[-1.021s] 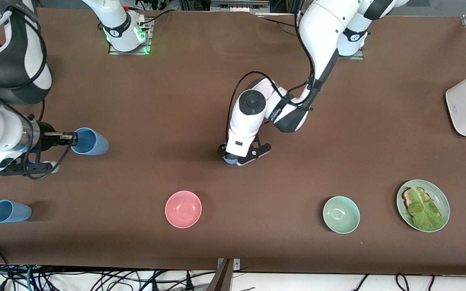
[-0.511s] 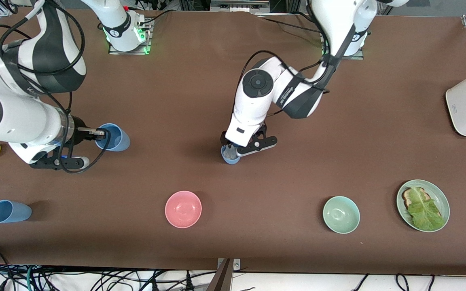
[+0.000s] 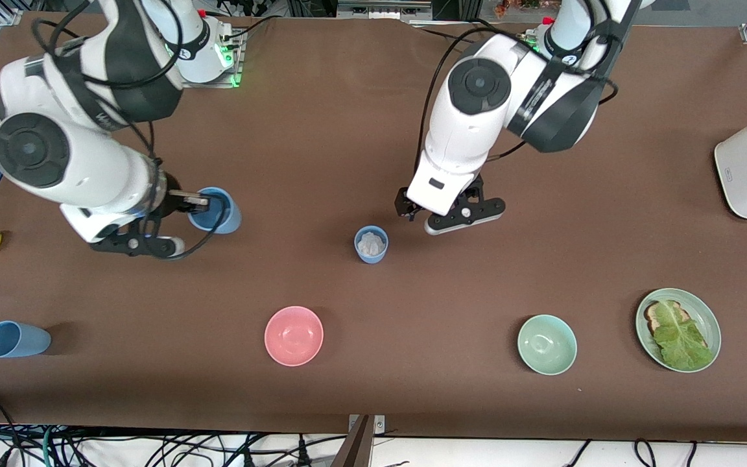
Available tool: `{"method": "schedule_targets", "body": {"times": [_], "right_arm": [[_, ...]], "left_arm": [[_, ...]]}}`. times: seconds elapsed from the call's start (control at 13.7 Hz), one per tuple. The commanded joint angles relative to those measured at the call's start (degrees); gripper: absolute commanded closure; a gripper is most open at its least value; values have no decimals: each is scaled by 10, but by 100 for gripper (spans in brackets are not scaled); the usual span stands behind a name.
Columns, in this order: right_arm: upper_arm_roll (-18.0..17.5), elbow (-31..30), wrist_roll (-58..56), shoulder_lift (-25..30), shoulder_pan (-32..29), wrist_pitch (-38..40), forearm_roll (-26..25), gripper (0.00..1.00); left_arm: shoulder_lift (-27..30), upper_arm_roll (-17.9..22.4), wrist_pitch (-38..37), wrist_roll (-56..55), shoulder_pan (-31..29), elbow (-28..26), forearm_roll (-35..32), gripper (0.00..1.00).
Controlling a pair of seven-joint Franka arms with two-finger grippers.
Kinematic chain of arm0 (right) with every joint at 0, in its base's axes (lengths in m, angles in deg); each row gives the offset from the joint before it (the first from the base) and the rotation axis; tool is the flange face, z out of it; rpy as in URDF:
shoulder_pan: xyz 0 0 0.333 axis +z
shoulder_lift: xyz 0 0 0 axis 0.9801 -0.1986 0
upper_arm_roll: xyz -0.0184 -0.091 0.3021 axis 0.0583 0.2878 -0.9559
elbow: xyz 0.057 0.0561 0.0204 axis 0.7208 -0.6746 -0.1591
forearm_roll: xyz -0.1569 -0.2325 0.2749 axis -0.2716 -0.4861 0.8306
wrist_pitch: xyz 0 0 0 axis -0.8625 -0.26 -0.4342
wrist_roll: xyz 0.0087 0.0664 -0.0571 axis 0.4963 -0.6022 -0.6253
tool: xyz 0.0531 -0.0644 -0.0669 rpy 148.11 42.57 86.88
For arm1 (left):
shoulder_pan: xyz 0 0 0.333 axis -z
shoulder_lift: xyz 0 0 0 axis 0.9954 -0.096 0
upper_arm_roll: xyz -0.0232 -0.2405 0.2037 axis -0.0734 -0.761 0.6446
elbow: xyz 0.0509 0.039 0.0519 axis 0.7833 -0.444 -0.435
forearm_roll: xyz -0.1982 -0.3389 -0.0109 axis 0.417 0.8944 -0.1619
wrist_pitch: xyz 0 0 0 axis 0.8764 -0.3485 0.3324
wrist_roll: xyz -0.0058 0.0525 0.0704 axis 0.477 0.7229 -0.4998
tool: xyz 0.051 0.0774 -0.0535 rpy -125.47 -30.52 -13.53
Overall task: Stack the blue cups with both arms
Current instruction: 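Carry the blue cup over the tissue cup while the left gripper withdraws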
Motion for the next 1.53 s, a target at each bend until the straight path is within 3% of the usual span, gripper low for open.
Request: {"method": "schedule_targets", "body": {"times": [0.0,0.36,0.58,0.95,1.46], "right_arm": [[-25,6,61,1,10,-23,25,100],[-29,1,156,-15,82,-72,20,100],[-29,-18,211,-33,123,-126,-4,100],[-28,-21,294,-75,176,-187,-32,100],[-26,-19,330,-98,197,-216,-48,100]], "left_arm": [[46,-1,-25,10,-33,-9,-12,0],[71,0,-27,27,-106,-17,-12,0],[72,3,-34,193,-157,-22,-14,0],[82,4,-41,377,-242,-22,-11,0],[93,64,-66,553,-267,-24,-9,0]]}}
